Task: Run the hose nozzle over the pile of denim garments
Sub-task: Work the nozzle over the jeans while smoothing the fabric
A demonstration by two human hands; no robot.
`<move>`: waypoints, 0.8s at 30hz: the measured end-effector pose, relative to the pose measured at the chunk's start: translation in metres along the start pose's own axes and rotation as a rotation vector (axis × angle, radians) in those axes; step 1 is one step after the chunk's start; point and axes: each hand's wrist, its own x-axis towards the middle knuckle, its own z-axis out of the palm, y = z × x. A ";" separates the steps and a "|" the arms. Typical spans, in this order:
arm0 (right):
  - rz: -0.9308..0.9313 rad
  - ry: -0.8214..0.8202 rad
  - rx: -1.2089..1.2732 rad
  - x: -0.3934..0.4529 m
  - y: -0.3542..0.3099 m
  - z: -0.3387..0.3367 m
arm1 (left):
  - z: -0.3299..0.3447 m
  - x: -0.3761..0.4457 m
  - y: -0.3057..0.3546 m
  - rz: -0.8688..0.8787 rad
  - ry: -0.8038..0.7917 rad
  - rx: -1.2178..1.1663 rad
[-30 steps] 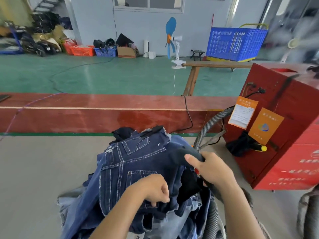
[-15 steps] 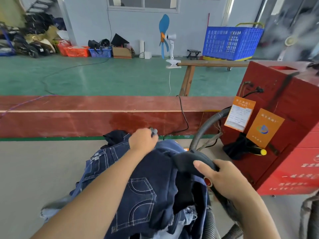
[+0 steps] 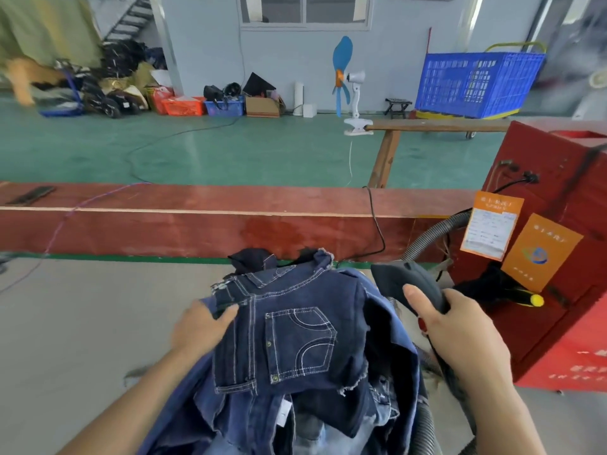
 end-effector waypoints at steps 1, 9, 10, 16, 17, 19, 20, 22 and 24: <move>-0.009 -0.011 -0.021 -0.001 -0.003 0.002 | 0.003 -0.008 -0.007 -0.014 -0.043 -0.077; -0.102 -0.087 -0.062 -0.007 -0.027 0.025 | 0.016 -0.040 0.005 -0.235 -0.294 -0.619; -0.111 -0.100 -0.059 -0.008 -0.030 0.028 | 0.013 -0.041 0.006 -0.248 -0.317 -0.740; -0.174 -0.228 -0.171 -0.011 -0.042 0.046 | 0.008 -0.076 -0.008 -0.196 -0.847 -0.645; -0.176 -0.262 -0.204 -0.012 -0.042 0.049 | 0.008 -0.077 -0.011 -0.172 -0.869 -0.524; -0.167 -0.335 -0.275 -0.012 -0.040 0.053 | 0.007 -0.069 -0.015 -0.179 -0.686 -0.490; -0.159 -0.368 -0.306 -0.011 -0.038 0.053 | 0.007 -0.063 -0.016 -0.221 -0.565 -0.597; -0.148 -0.405 -0.337 -0.008 -0.034 0.052 | 0.008 -0.050 -0.015 -0.317 -0.367 -0.877; -0.144 -0.403 -0.327 -0.006 -0.032 0.050 | 0.009 -0.042 -0.008 -0.413 -0.335 -1.127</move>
